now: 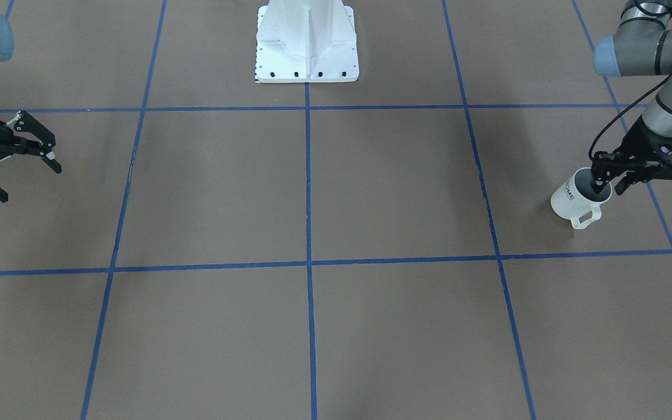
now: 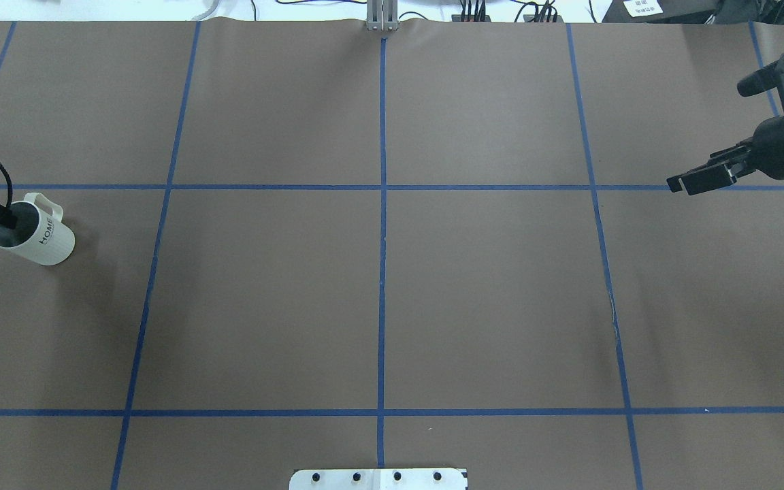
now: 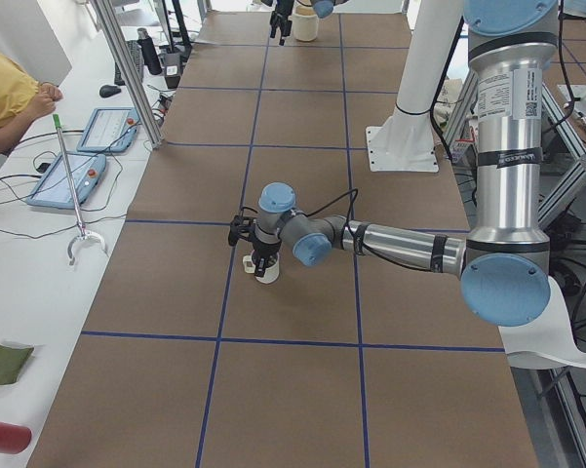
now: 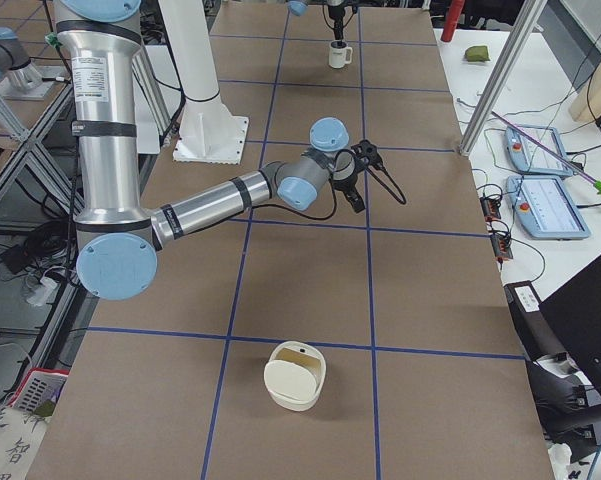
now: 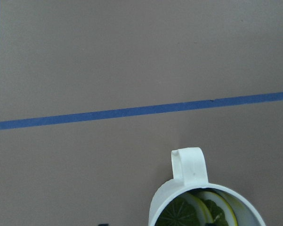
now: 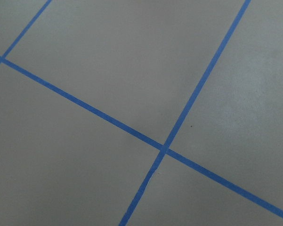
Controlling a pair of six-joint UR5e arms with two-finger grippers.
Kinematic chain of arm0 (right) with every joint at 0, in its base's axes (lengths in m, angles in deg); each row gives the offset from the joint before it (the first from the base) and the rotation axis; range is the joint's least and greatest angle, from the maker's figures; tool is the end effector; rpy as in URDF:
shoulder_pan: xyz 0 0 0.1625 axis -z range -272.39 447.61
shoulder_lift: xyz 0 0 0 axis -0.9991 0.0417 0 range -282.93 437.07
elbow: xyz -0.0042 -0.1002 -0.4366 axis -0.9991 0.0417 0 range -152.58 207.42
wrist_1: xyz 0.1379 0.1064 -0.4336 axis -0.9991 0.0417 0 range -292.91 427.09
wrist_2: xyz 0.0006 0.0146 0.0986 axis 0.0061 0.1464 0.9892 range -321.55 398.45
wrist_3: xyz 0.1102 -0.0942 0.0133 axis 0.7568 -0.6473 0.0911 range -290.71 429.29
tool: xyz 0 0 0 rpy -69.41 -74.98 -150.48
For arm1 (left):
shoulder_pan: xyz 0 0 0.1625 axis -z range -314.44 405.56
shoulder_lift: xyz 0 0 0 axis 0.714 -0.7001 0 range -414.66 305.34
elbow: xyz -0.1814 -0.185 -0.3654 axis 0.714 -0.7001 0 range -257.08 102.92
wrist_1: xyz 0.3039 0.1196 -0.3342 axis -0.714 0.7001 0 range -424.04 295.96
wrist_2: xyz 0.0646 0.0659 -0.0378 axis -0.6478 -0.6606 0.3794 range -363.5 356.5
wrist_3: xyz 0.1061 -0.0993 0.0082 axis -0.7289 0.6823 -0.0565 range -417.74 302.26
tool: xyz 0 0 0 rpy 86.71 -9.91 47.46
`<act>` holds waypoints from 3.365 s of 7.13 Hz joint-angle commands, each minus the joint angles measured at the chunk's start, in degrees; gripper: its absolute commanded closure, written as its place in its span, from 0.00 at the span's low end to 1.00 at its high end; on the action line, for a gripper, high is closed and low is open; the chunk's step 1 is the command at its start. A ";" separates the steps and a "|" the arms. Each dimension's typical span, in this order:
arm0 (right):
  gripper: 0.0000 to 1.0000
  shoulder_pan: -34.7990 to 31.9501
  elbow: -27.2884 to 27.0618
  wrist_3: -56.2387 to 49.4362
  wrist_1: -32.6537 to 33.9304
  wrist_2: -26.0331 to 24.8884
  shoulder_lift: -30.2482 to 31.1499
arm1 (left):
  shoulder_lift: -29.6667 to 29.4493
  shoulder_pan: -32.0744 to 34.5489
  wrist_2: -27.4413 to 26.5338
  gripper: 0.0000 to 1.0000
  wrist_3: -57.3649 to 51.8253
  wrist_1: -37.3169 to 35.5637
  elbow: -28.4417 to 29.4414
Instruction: Left arm hands cup to right arm to dump lemon
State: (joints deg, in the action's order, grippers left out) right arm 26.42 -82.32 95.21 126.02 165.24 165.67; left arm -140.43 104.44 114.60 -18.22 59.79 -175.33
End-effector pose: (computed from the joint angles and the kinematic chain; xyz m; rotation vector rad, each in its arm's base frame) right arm -0.2400 -0.5320 0.4415 0.5069 -0.9349 -0.3377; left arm 0.2399 -0.5225 0.6180 0.2546 0.7587 0.0233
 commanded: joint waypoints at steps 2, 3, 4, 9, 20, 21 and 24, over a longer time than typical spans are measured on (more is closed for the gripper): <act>0.01 0.02 -0.12 0.00 -0.22 0.22 0.00 | 0.00 -0.25 -0.33 1.00 -1.02 0.01 -0.54; 0.01 0.02 -0.30 -0.09 -0.40 0.22 0.00 | 0.08 0.10 -0.24 1.00 -3.99 0.01 -1.15; 0.01 0.10 -0.12 -0.96 -3.01 -0.05 -0.09 | 0.34 0.53 0.46 1.00 -4.28 -0.86 -3.86; 0.01 7.97 6.73 -3.16 -15.25 -11.82 -14.13 | -10.86 2.82 0.55 1.00 1.21 -19.83 -13.11; 0.04 37.70 22.38 -9.58 -25.87 -67.70 -37.53 | -40.08 -4.29 5.47 1.00 49.15 -22.49 -7.93; 0.04 39.03 22.99 -9.58 -29.37 -69.29 -37.10 | -40.08 -4.47 5.47 1.00 49.16 -22.49 -7.93; 0.04 39.57 22.99 -10.10 -30.02 -69.04 -36.83 | -40.34 -8.59 2.23 1.00 49.24 -22.49 -7.66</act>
State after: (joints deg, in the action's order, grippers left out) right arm 65.86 -59.36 85.45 96.20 96.08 128.71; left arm -180.59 97.48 118.12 30.99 37.30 -183.14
